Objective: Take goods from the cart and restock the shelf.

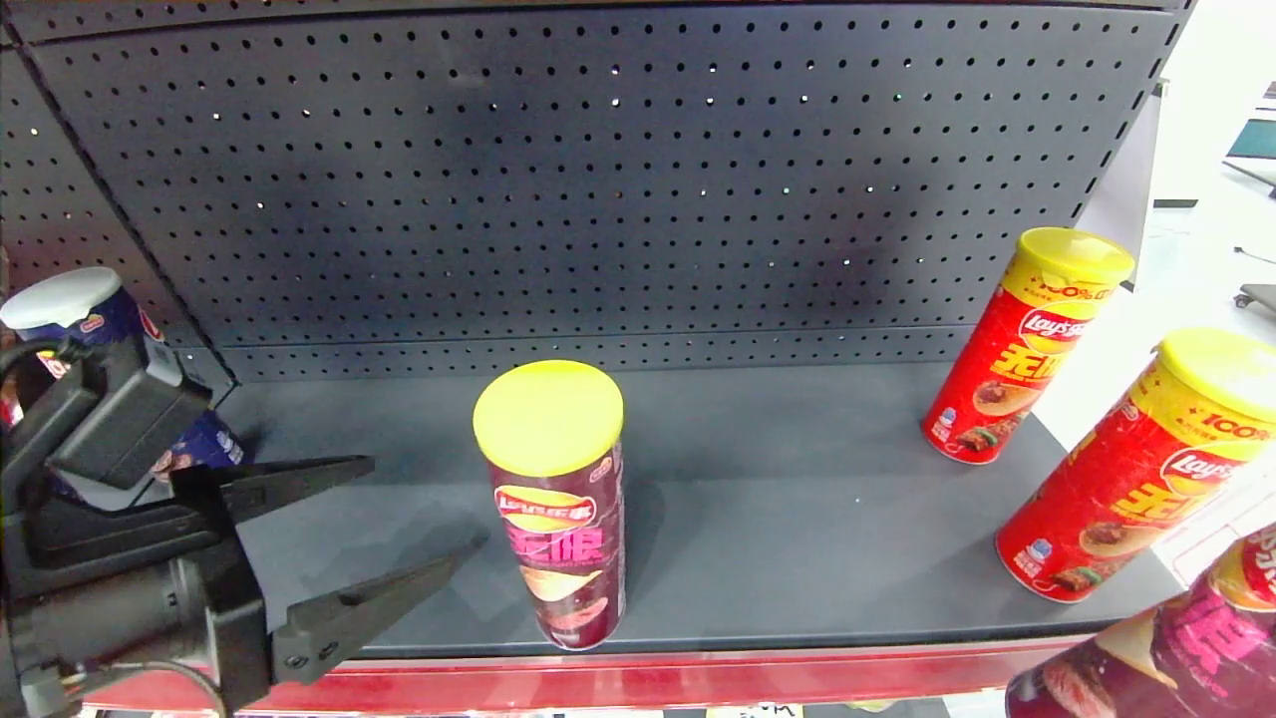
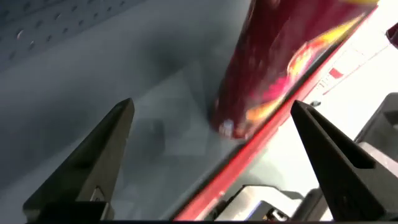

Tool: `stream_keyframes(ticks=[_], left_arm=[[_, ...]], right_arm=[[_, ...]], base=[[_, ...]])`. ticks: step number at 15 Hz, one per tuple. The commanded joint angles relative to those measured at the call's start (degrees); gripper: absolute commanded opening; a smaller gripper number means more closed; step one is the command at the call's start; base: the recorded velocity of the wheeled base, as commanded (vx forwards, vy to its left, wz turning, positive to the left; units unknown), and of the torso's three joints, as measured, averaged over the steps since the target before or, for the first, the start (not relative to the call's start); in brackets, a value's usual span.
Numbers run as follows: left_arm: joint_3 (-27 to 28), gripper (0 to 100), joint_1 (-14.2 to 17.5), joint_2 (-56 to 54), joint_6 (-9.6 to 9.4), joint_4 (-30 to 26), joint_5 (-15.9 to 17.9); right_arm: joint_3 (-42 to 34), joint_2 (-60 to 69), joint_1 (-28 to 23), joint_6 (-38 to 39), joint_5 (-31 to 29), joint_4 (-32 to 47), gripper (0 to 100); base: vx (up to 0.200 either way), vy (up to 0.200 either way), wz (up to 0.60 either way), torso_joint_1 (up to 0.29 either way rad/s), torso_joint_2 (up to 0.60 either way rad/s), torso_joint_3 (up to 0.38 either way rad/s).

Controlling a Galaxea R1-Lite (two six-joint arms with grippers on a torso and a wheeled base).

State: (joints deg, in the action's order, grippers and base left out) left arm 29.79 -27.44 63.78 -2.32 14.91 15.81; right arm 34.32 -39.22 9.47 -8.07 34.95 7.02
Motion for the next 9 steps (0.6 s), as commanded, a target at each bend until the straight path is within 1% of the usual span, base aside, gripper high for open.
stream_keyframes(ticks=[1,2,4,5,6,8,9], left_arm=[[-0.17,100,0.63,-3.49,0.21,0.03,-0.25],[-0.17,100,0.63,-3.58,0.21,0.03,-0.25],[-2.11,100,0.9,-5.69,0.12,-0.14,-1.05],[-4.66,100,2.13,-7.62,-0.41,-0.14,-1.22],[-6.5,100,3.01,-9.9,-1.46,-0.14,-1.84],[-6.85,100,4.06,-12.45,-1.64,-0.23,-3.42],[-6.94,100,5.29,-13.68,-1.81,-0.32,-3.59]], right_arm=[[-0.39,-0.6,0.11,-0.02,0.03,0.01,0],[-0.39,-0.6,0.11,-0.02,0.03,0.01,0],[-0.39,-0.6,0.02,-0.02,-0.06,0.01,0],[-0.39,-0.6,0.02,-0.02,-0.06,0.01,0],[-0.39,-0.51,0.11,-0.02,0.03,0.01,0],[-0.57,-0.51,0.02,-0.02,-0.06,0.01,0],[-0.65,-0.51,0.02,-0.02,-0.06,0.01,0]], base=[[0.0,0.0,0.0,0.0,0.0,0.0],[0.0,0.0,0.0,0.0,0.0,0.0],[0.0,0.0,0.0,0.0,0.0,0.0],[0.0,0.0,0.0,0.0,0.0,0.0],[0.0,0.0,0.0,0.0,0.0,0.0],[0.0,0.0,0.0,0.0,0.0,0.0],[0.0,0.0,0.0,0.0,0.0,0.0]])
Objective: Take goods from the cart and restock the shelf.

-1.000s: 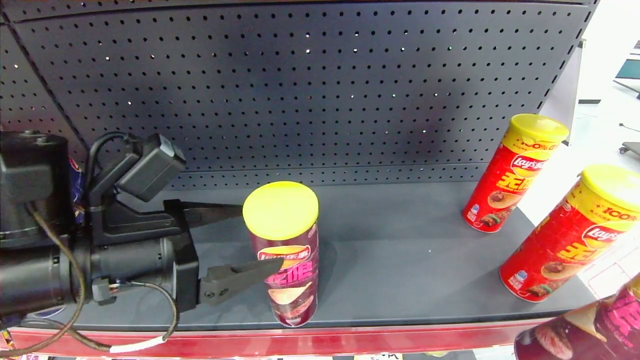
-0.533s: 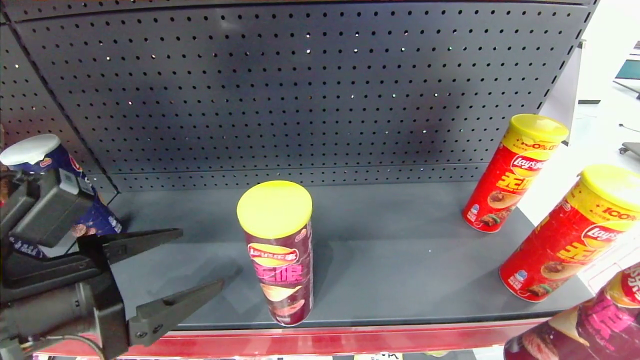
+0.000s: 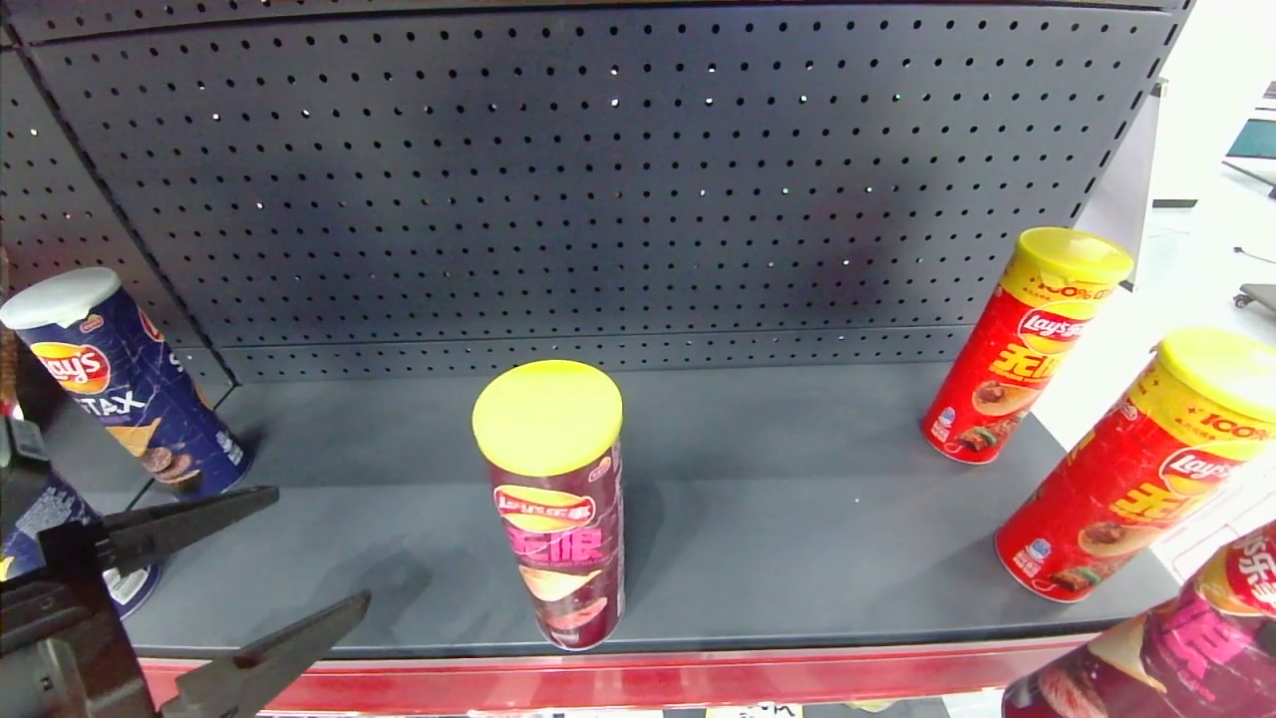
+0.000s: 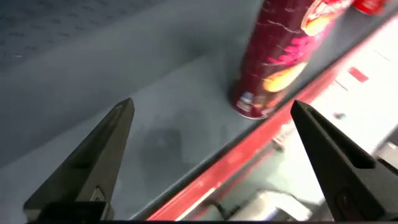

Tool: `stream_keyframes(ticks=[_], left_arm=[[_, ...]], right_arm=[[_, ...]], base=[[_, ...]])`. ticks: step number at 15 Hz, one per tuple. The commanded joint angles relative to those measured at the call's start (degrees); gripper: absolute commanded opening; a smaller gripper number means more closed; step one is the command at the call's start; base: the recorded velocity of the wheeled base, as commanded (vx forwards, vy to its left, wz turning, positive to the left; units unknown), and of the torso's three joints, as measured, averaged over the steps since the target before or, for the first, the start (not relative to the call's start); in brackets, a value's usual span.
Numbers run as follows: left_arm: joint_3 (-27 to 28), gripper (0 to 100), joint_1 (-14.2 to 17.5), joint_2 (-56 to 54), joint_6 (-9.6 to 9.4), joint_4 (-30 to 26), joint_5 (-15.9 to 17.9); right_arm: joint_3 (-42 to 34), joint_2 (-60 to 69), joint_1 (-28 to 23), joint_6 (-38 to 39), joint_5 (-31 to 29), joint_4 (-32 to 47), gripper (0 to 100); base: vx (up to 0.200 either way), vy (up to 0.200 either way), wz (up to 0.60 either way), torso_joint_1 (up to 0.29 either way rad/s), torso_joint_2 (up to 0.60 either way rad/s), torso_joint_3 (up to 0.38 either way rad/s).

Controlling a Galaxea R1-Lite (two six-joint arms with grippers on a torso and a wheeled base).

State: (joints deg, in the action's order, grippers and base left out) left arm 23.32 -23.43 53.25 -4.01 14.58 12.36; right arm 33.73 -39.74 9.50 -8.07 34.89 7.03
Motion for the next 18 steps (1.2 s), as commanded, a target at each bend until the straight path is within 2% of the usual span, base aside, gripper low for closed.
stream_keyframes(ticks=[1,3,7,11,18], left_arm=[[-0.56,100,1.37,-4.03,-0.12,-0.43,-0.14],[-0.56,100,1.9,-5.26,-1.35,-3.59,-0.32],[-1.26,100,1.99,-6.14,-1.53,-3.77,-0.5],[-1.35,100,1.99,-6.67,-1.79,-3.51,-0.5],[-2.58,100,1.99,-9.92,-1.7,-3.68,-0.32]], right_arm=[[-0.07,-0.07,0.0,-0.02,0.0,0.0,0],[-0.16,-0.07,0.0,-0.02,-0.26,0.0,0],[-0.25,0.01,0.0,0.07,-0.88,0.09,0],[-0.68,0.45,0.0,-0.02,-0.88,0.09,0],[-0.68,0.54,0.0,-0.02,-0.96,0.09,0]], base=[[0.0,0.0,0.0,0.0,0.0,0.0],[-0.1,0.0,0.0,0.001,0.0,0.006],[-0.2,0.0,0.0,0.002,0.01,-0.001],[0.0,0.0,0.0,0.0,0.0,0.0],[0.0,0.2,0.0,0.01,0.0,0.0]])
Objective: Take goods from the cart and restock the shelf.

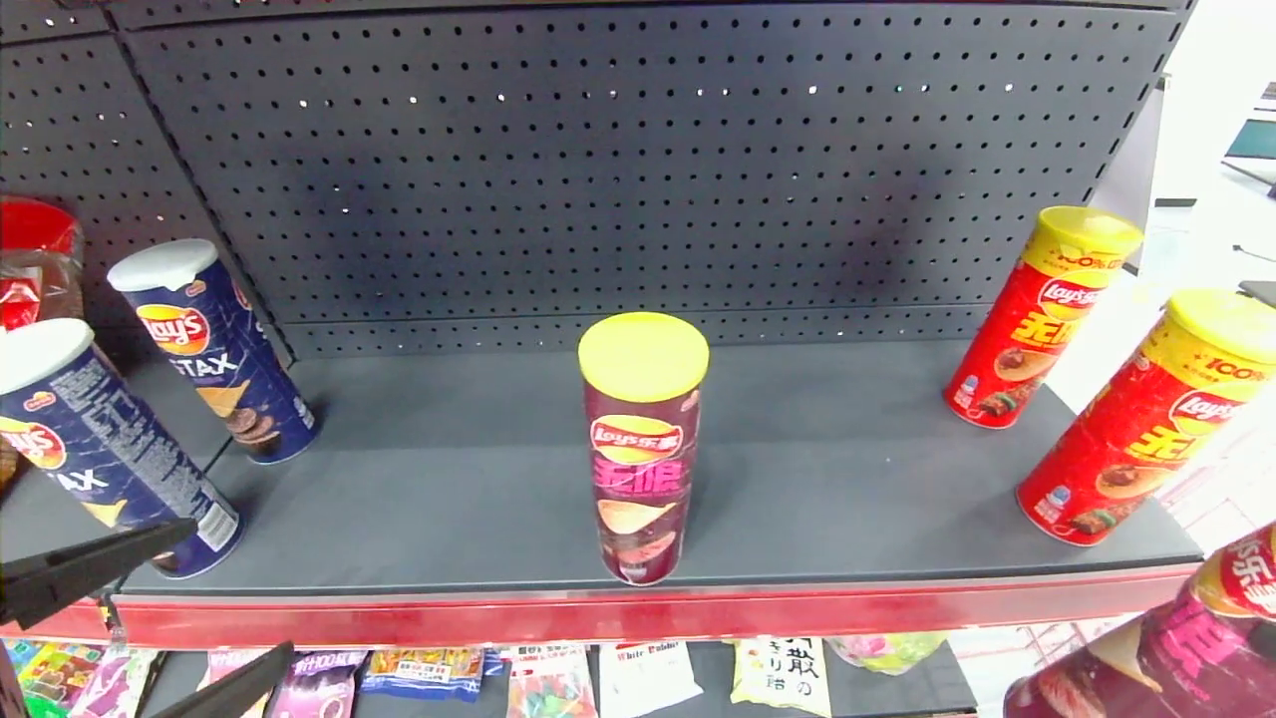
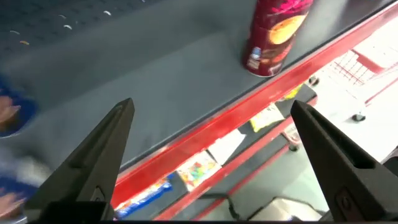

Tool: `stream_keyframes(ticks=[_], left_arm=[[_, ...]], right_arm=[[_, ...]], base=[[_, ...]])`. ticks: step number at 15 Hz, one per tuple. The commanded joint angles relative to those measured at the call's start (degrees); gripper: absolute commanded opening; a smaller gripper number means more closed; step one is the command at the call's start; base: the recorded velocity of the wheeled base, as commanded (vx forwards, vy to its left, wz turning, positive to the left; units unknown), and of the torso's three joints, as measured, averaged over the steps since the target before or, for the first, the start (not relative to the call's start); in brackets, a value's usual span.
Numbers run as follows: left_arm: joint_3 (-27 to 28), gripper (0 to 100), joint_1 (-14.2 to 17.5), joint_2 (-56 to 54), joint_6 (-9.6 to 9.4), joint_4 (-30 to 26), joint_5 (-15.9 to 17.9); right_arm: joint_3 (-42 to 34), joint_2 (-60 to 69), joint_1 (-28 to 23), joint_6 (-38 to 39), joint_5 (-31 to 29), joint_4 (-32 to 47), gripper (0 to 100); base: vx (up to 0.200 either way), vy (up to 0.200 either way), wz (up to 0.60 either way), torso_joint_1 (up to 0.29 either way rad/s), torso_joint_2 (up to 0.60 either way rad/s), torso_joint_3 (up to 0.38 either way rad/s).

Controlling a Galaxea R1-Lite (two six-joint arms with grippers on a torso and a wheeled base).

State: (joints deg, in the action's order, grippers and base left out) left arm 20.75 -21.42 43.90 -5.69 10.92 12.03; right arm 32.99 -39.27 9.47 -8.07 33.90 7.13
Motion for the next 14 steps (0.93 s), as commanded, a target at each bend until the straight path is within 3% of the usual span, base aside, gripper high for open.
stream_keyframes(ticks=[1,2,8,10,14], left_arm=[[-0.09,100,-0.03,-0.66,-0.02,-0.02,0.01],[-0.09,100,-0.03,-0.66,-0.02,-0.11,-0.08],[-0.71,100,-0.03,-1.36,-0.2,-0.11,-0.17],[-1.06,100,-0.03,-1.36,-1.95,-0.11,-0.17],[-1.06,100,-0.03,-0.92,-2.92,-0.02,0.1]], right_arm=[[0.06,0.15,0.02,-0.02,0.02,-0.01,0],[0.15,0.24,0.02,-0.02,0.02,-0.01,0],[0.15,0.95,0.02,-0.02,0.02,0.16,0],[0.23,0.77,0.02,-0.02,0.02,0.16,0],[1.29,-2.22,0.11,-0.54,0.11,-0.28,0]], base=[[0.0,0.2,0.0,0.002,0.0,0.002],[0.0,0.2,0.0,-0.002,-0.01,0.002],[0.033,0.0,0.0,0.001,0.0,0.0],[0.2,0.0,0.0,-0.002,0.0,0.005],[0.0,0.0,0.0,0.0,0.0,0.0]])
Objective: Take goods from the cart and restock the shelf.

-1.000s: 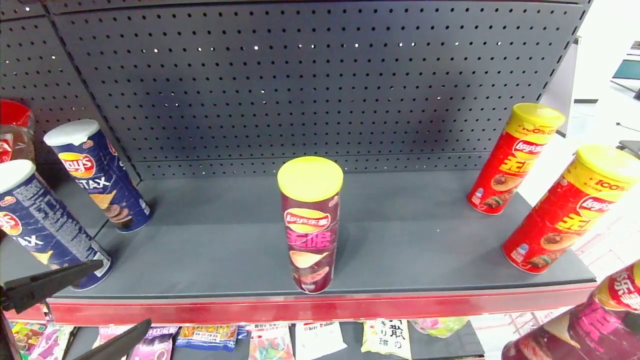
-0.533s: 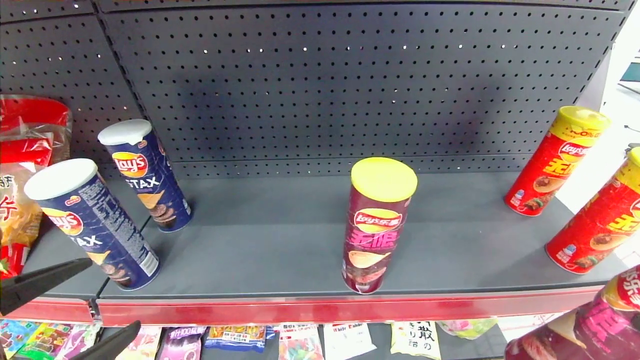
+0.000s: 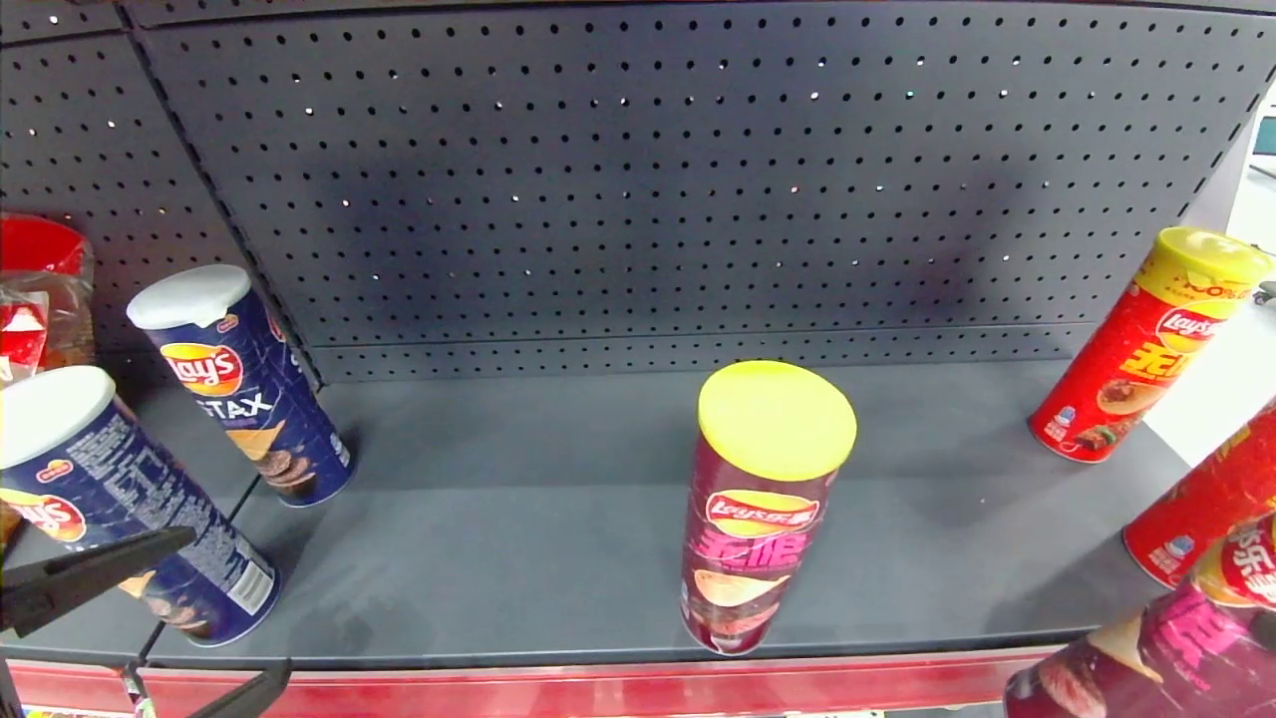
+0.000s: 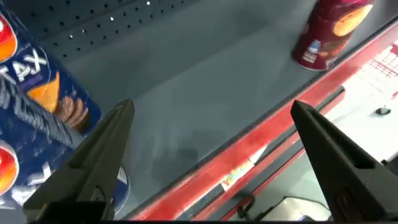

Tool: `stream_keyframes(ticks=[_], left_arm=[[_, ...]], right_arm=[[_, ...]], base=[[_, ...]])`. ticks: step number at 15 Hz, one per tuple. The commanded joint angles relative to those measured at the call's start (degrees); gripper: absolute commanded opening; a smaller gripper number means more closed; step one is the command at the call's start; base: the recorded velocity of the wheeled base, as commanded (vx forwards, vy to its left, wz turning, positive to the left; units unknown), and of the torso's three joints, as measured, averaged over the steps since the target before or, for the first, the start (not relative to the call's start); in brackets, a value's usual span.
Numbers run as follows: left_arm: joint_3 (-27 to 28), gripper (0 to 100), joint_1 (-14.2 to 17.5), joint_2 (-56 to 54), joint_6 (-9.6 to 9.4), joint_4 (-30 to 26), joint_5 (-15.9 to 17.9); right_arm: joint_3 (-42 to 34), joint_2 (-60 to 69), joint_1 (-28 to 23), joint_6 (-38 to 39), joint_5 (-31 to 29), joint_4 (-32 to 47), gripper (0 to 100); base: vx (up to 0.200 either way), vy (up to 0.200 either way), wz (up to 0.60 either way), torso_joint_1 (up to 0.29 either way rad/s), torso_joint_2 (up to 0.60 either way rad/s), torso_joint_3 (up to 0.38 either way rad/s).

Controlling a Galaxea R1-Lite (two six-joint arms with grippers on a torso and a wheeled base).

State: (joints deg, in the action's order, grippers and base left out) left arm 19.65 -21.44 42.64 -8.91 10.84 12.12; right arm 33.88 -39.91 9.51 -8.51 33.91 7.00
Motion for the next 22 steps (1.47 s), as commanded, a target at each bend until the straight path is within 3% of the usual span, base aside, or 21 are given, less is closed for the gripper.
stream_keyframes(ticks=[1,3,4,7,9,12,16,19,22], left_arm=[[-0.14,100,-0.09,0.34,-1.02,-0.03,0.19],[-0.4,100,-0.09,0.25,-3.48,-0.03,0.28],[-0.4,100,-0.09,0.34,-3.83,-0.03,0.36],[0.3,100,-0.09,3.15,-4.98,0.32,0.1],[2.15,100,-0.09,5.79,-5.06,0.32,0.19],[6.72,100,-0.18,10.88,-4.62,0.32,3.35],[8.56,100,-0.35,14.13,-4.62,-0.03,3.09],[8.83,100,-3.34,17.83,-4.62,0.24,3.09],[9.53,100,-3.52,20.02,-4.45,0.24,3.09]], right_arm=[[1.37,-3.59,0.07,-1.42,0.1,-0.14,0],[4.18,-7.81,0.25,-4.59,0.19,-0.14,0],[5.59,-9.83,0.77,-6.34,0.19,-0.14,0],[10.6,-18.8,7.81,-8.45,-0.6,-2.43,0],[12.35,-26.8,11.67,-8.1,-3.5,-10.43,0],[15.6,-37.08,13.52,-8.01,-4.03,-17.37,0],[22.55,-44.99,13.61,-8.28,-4.03,-17.46,0],[27.82,-50.53,13.69,-8.28,-4.47,-17.54,0],[29.67,-52.81,13.78,-8.37,-4.73,-17.81,0]], base=[[0.0,0.0,0.0,0.0,0.0,0.0],[0.0,0.0,0.0,0.0,0.0,0.0],[0.0,0.0,0.0,0.0,0.0,0.0],[0.0,0.0,0.0,0.0,0.0,0.0],[0.0,0.0,0.0,0.0,0.0,0.0],[0.0,0.0,0.0,0.0,0.0,0.0],[0.0,0.0,0.0,0.0,0.0,0.0],[0.0,0.0,0.0,0.0,0.0,0.0],[0.0,0.0,0.0,0.0,0.0,0.0]])
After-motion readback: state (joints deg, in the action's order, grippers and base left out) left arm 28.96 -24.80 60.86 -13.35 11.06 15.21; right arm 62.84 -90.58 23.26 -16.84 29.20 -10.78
